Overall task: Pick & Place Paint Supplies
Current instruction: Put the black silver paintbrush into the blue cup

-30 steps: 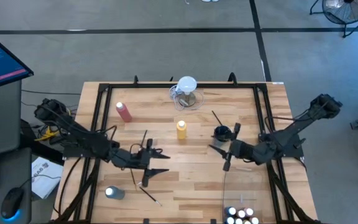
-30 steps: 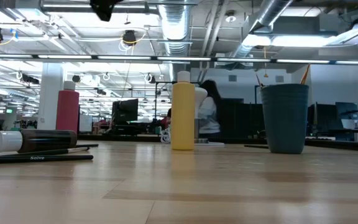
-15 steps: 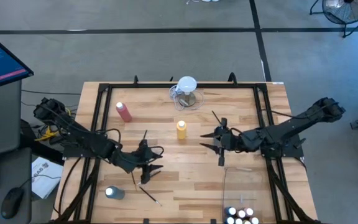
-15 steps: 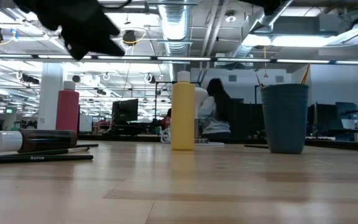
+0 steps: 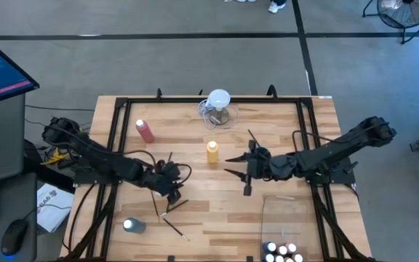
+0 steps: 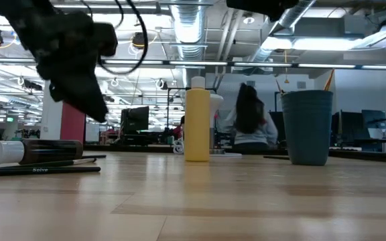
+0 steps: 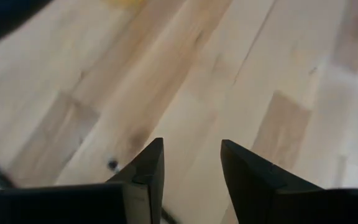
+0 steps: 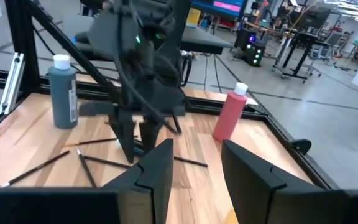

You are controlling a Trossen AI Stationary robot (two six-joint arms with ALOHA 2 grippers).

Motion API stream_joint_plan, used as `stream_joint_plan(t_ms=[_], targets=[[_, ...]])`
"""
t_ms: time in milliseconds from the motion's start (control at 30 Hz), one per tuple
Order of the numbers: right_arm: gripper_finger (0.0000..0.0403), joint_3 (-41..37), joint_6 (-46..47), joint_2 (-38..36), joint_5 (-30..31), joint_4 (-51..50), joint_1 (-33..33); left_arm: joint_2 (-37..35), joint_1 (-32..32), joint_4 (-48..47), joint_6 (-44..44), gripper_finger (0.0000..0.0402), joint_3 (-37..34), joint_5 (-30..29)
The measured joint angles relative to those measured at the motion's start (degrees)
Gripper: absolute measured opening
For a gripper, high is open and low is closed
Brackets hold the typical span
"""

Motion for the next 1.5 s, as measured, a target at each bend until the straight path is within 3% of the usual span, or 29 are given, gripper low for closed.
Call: stream_joint_plan(t_ms=[300, 633, 1067, 1500], targets=[[0.0129, 1.2, 0.0, 1.9, 0.1, -0.9, 0.7, 4.5, 2.0, -1.8, -4.0, 0.0122, 0.0, 11.7], [0.0129, 1.2, 0.0, 1.9, 0.1, -1.1, 0.1, 4.5, 3.1, -5.0, -5.4, 0.0107, 0.0, 8.8], [0.0128, 1.2, 0.4, 1.9, 0.1, -2.2, 0.2, 8.5, 6.4, -7.4, -4.2, 0.0104, 0.5, 11.9], [0.0129, 1.2, 0.6, 1.9, 0.3, -2.5, 0.2, 11.3, 6.3, -10.3, -3.8, 0.0104, 2.6, 9.7]])
